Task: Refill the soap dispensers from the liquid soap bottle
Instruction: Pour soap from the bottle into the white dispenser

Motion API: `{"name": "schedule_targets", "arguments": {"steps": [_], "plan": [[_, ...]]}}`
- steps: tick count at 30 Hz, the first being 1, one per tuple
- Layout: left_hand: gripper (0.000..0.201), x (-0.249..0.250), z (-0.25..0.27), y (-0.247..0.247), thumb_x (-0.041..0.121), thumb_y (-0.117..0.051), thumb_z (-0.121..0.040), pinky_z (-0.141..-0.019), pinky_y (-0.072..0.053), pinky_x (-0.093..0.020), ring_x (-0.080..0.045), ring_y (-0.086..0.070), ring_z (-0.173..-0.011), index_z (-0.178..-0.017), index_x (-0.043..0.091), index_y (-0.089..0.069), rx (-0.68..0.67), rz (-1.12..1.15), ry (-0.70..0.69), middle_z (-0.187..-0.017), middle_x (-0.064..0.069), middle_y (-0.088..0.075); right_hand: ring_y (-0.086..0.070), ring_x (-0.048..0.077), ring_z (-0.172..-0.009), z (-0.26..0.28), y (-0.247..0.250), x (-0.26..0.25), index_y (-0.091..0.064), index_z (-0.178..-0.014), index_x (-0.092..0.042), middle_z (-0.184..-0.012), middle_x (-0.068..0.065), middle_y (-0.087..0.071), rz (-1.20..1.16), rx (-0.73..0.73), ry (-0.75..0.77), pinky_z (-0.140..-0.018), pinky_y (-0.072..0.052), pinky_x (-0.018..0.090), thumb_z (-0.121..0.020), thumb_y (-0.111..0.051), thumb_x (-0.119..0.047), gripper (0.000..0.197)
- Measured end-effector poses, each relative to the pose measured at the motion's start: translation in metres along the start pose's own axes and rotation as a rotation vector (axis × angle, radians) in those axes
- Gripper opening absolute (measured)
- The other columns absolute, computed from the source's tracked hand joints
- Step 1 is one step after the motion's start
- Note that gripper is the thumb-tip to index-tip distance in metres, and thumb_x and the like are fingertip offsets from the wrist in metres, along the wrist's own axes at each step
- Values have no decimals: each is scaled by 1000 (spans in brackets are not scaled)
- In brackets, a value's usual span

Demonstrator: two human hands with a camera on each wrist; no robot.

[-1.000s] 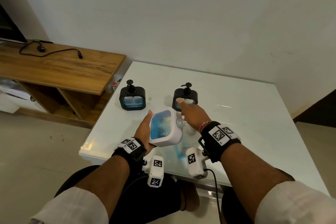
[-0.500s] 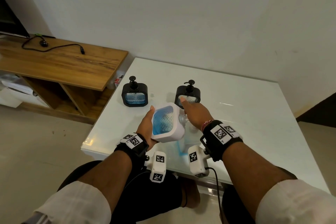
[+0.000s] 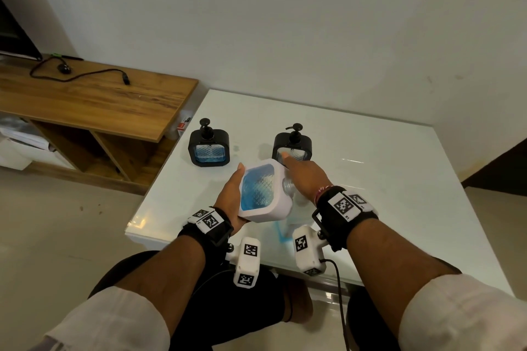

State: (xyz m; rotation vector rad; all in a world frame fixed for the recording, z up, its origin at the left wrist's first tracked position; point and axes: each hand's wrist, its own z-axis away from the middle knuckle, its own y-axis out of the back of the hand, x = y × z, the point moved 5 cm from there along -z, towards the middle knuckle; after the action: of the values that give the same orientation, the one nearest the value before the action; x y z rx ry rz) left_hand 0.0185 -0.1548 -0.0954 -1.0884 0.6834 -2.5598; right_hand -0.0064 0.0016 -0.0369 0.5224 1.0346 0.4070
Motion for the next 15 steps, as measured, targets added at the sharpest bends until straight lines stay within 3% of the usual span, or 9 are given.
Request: {"name": "schedule_targets", "arguments": {"steps": [4, 10, 15], "plan": [[52, -3, 0, 0, 65, -39, -101, -86, -57, -45, -31, -66, -107, -126, 26, -65, 5, -13, 13, -124, -14, -69, -50, 33, -123, 2, 0, 3, -54, -133, -7, -135, 17, -55, 38, 5, -3, -105, -35, 37, -102, -30, -49, 58], [49, -3, 1, -1, 62, -36, -103, -82, -56, -45, -29, -66, -101, -122, 26, -64, -2, -5, 2, -112, -12, -70, -54, 32, -117, 3, 0, 4, -59, -128, -6, -129, 17, -59, -1, 15, -13, -99, -36, 34, -100, -30, -54, 62], [47, -2, 0, -2, 61, -37, -103, -82, -56, -44, -29, -66, -100, -117, 26, -66, -16, -3, -4, -107, -11, -72, -50, 29, -123, 5, 1, -2, -51, -138, -8, -137, 14, -53, -82, -21, -13, -102, -33, 33, -101, -28, -54, 63]]}}
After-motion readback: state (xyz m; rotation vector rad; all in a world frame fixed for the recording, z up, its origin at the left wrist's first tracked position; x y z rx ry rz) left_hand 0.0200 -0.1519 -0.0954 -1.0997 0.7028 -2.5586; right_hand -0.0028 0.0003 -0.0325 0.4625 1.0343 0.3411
